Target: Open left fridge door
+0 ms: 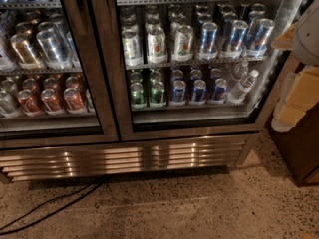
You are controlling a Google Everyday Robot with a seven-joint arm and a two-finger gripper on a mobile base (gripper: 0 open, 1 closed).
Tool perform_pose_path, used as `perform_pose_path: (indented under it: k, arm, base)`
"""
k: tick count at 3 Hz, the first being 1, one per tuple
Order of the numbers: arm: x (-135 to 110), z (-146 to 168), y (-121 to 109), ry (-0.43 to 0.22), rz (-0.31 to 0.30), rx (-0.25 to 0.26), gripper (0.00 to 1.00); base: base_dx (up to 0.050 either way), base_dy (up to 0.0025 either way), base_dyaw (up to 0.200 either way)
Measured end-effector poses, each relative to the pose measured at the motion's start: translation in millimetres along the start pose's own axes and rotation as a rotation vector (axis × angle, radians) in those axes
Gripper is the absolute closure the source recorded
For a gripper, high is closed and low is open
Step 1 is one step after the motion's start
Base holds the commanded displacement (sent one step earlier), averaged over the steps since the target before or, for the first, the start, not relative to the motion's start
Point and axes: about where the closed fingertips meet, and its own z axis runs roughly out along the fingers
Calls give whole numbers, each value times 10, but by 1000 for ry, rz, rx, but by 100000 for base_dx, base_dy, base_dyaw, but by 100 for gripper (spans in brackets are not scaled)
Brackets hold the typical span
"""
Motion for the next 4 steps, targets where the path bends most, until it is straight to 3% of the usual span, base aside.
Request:
perform_pose_path:
  k: [2,3,4]
  arm:
    - [-55,-13,8,-22,-7,-16,0]
    - [-224,-5,28,-37,-26,-35,0]
    - [-885,62,149,-101,-97,-85,0]
  base:
    - [0,0,0]
    - [0,0,0]
    - [0,0,0]
